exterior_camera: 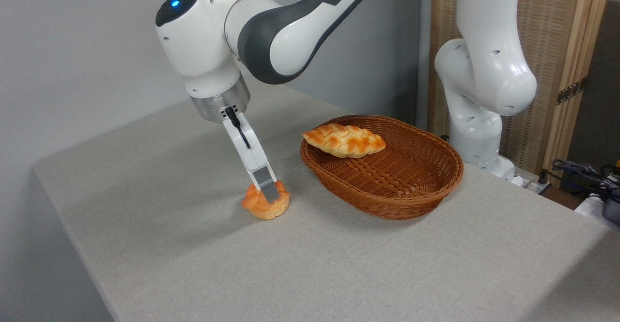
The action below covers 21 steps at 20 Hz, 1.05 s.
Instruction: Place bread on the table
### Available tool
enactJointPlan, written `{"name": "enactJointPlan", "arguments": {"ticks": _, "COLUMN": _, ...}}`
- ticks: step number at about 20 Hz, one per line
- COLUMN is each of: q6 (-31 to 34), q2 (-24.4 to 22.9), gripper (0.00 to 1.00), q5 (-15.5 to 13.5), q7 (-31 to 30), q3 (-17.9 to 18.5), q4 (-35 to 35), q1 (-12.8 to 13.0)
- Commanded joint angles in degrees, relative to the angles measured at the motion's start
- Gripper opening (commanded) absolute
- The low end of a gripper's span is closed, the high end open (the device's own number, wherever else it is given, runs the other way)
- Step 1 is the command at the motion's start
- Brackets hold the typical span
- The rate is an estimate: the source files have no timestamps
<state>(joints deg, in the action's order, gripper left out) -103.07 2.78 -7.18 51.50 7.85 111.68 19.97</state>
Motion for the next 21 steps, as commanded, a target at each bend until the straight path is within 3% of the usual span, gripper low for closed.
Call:
{"name": "enactJointPlan", "arguments": {"ticks": 1, "q6": -0.3, "q2": 0.4, "gripper": 1.0, "q5": -1.3, "q7": 0.9, "q3": 0.2, "q4": -1.5, "q1": 0.1}}
{"name": "enactJointPlan", "arguments": {"ticks": 4, "q6": -0.1, "q2": -0.2, "gripper": 1.0, "q5": -1.0, "q7": -0.3, "q3": 0.5, "q4": -3.6, "q1": 0.0}}
{"name": "enactJointPlan", "arguments": {"ticks": 7, "q6": 0.0, "q2": -1.1, "gripper": 1.0, "q5": 0.1, "q7": -6.6, "q3": 1.0, "q4": -6.2, "q1": -0.4}}
{"name": "enactJointPlan", "arguments": {"ticks": 10, "q6": 0.0, "q2": -1.5, "gripper": 1.0, "q5": 4.8, "q7": -10.8, "q3": 1.9, "q4": -8.7, "q1": -0.6}}
{"name": "enactJointPlan", "arguments": {"ticks": 18, "q6": -0.2, "q2": -1.8, "gripper": 1.0, "q5": 7.0, "q7": -10.7, "q3": 7.8, "q4": -11.8, "q1": -0.6}}
{"name": "enactJointPlan", "arguments": {"ticks": 21, "q6": -0.3, "q2": -1.9, "gripper": 1.0, "q5": 6.0, "q7": -10.7, "q3": 8.5, "q4": -12.4, "q1": -0.6}}
